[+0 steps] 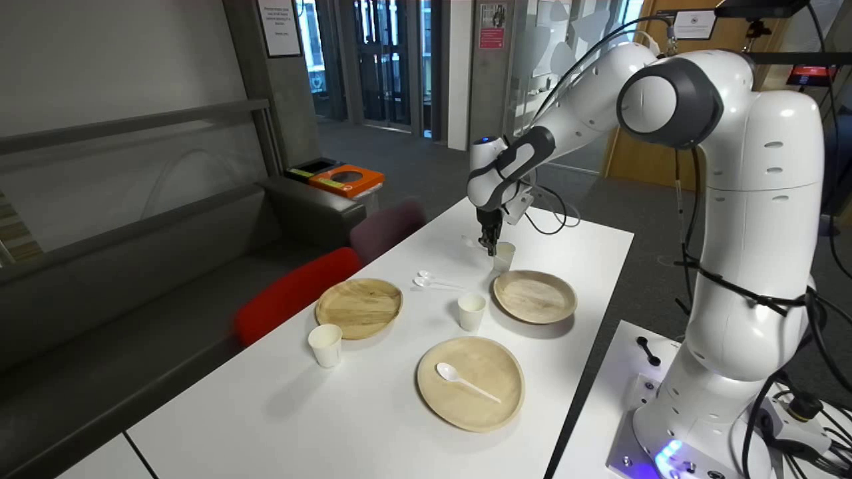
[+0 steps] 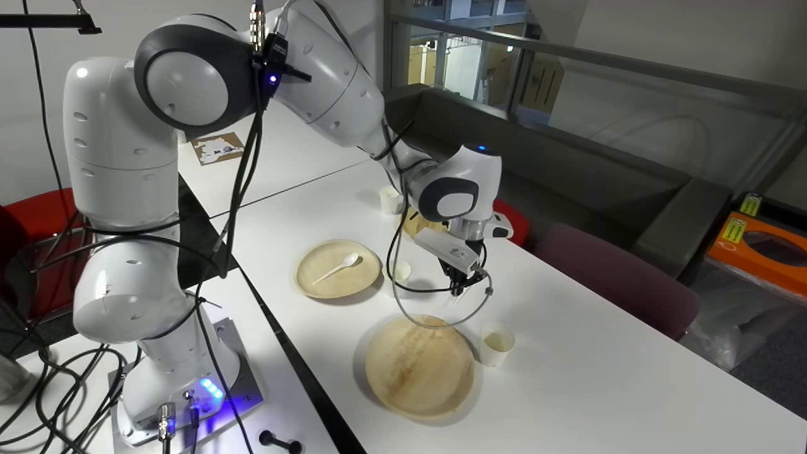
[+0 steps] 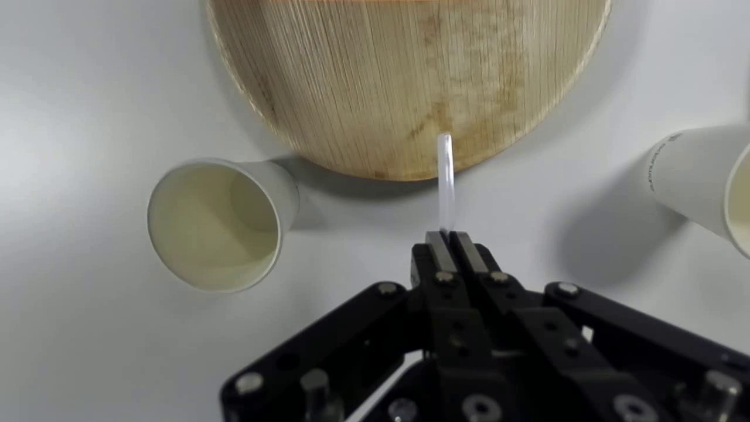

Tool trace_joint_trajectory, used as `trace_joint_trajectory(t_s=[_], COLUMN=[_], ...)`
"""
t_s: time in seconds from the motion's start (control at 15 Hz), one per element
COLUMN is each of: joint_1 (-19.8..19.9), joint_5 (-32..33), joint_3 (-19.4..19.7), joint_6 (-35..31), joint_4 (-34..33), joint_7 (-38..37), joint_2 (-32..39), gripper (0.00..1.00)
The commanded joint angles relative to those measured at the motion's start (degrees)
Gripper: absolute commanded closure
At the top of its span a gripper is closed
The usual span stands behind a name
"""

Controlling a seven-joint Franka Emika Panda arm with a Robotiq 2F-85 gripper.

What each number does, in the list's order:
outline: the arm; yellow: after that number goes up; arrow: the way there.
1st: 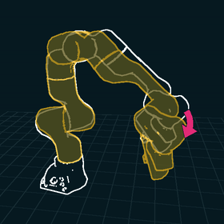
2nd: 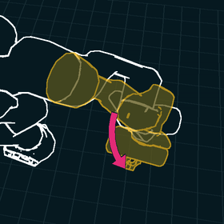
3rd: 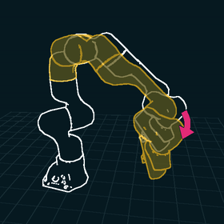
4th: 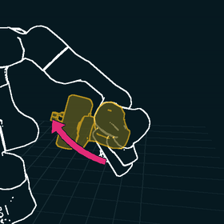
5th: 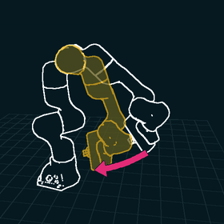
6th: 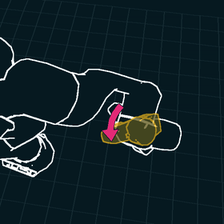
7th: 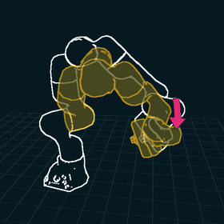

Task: Put one spoon on the right plate

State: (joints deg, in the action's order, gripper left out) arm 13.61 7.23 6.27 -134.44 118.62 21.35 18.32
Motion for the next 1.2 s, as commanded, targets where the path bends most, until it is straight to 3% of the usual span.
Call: trace_joint_trajectory(t_s=[0.0, 1.13], joint_1=[-0.13, 0.11], joint_5=[-0.09, 7.66], joint_3=[1.17, 4.51], joint_6=[-3.28, 1.06], joint_4=[5.48, 8.66], joint_7=[-2.06, 0.13], joint_2=[-3.52, -1.0], gripper=[0.99, 0.99])
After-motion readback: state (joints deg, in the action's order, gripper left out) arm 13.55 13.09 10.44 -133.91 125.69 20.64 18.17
